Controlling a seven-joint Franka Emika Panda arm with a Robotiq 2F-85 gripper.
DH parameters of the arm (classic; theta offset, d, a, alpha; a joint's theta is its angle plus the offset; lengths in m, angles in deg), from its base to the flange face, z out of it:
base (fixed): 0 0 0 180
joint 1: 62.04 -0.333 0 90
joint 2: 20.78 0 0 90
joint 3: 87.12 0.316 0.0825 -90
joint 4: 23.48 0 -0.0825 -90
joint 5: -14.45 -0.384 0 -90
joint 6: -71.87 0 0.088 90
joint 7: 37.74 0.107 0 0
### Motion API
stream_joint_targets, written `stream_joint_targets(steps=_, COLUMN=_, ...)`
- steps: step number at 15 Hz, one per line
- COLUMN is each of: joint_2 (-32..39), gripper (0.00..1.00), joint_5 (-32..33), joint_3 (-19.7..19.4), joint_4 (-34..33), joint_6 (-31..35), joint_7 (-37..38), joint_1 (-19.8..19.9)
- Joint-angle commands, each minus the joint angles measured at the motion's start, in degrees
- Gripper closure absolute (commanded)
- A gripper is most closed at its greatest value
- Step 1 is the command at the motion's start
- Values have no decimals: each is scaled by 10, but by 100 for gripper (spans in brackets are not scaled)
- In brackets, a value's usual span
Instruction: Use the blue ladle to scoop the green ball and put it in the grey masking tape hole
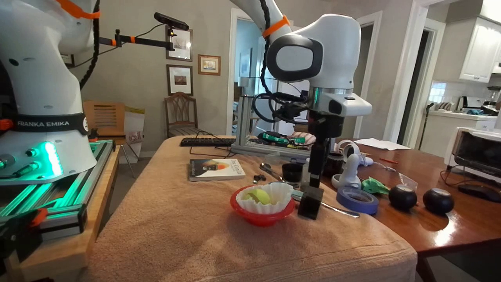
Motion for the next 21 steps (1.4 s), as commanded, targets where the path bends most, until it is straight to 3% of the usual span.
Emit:
stream_joint_targets(steps=1, joint_2=22, gripper=0, joint_5=-29, joint_3=36, joint_4=-15, joint_6=8, joint_7=-91, joint_1=37)
stream_joint_targets(steps=4, joint_2=37, gripper=0, joint_5=-46, joint_3=50, joint_4=-29, joint_6=5, joint_7=-113, joint_1=49)
stream_joint_targets(steps=14, joint_2=83, gripper=0, joint_5=-40, joint_3=13, joint_4=-59, joint_6=53, joint_7=36, joint_1=7)
stream_joint_targets(steps=21, joint_2=90, gripper=0, joint_5=-35, joint_3=11, joint_4=-62, joint_6=43, joint_7=51, joint_1=2)
